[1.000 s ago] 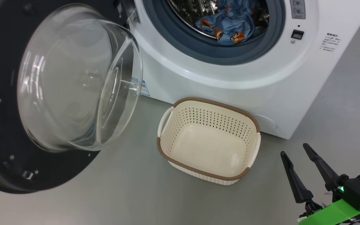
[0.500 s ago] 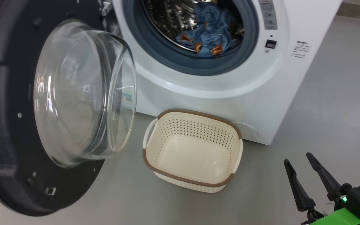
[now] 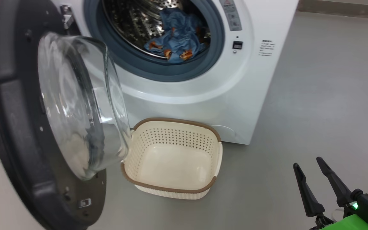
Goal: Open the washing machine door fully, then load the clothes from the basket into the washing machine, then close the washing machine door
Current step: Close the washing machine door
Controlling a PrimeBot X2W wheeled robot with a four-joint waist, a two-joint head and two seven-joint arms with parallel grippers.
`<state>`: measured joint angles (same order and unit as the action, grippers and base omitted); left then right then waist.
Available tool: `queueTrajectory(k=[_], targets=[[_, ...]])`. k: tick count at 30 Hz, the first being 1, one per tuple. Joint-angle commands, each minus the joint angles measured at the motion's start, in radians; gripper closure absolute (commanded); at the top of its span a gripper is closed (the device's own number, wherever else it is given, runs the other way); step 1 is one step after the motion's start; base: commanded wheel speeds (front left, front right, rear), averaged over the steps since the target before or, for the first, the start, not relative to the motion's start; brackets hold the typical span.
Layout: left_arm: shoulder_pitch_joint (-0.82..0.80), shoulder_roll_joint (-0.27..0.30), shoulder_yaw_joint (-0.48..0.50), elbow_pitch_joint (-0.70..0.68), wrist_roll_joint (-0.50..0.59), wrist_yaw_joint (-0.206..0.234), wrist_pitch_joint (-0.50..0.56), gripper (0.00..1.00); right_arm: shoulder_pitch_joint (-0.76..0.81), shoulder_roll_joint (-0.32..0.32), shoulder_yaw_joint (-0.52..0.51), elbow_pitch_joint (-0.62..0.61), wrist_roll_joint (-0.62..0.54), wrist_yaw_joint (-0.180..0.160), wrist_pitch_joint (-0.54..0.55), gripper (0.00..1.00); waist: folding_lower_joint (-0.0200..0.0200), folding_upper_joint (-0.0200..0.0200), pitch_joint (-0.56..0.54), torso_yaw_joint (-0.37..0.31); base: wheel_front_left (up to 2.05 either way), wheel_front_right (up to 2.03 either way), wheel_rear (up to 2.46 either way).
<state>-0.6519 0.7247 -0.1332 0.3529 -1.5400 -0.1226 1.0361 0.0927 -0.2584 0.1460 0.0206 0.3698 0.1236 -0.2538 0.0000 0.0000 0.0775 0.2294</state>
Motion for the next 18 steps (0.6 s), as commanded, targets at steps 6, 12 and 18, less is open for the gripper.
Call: queueTrajectory(k=[6,12,18], targets=[[-0.026,0.010,0.025,-0.100,-0.023,-0.008,0.001,1.00,-0.006,-0.009,-0.002,-0.030,-0.010,0.007,-0.008,0.00,0.0000,0.0000,-0.001,-0.095,0.00,0.00,0.00],[-0.029,-0.007,0.017,-0.124,-0.006,-0.008,-0.023,1.00,-0.007,0.001,-0.007,-0.032,-0.011,0.007,-0.008,0.00,0.0000,0.0000,0.006,-0.152,0.00,0.00,0.00],[-0.038,-0.012,0.016,-0.122,0.012,-0.008,-0.048,1.00,-0.015,0.012,-0.011,-0.036,-0.015,0.007,-0.008,0.00,0.0000,0.0000,0.020,-0.200,0.00,0.00,0.00]])
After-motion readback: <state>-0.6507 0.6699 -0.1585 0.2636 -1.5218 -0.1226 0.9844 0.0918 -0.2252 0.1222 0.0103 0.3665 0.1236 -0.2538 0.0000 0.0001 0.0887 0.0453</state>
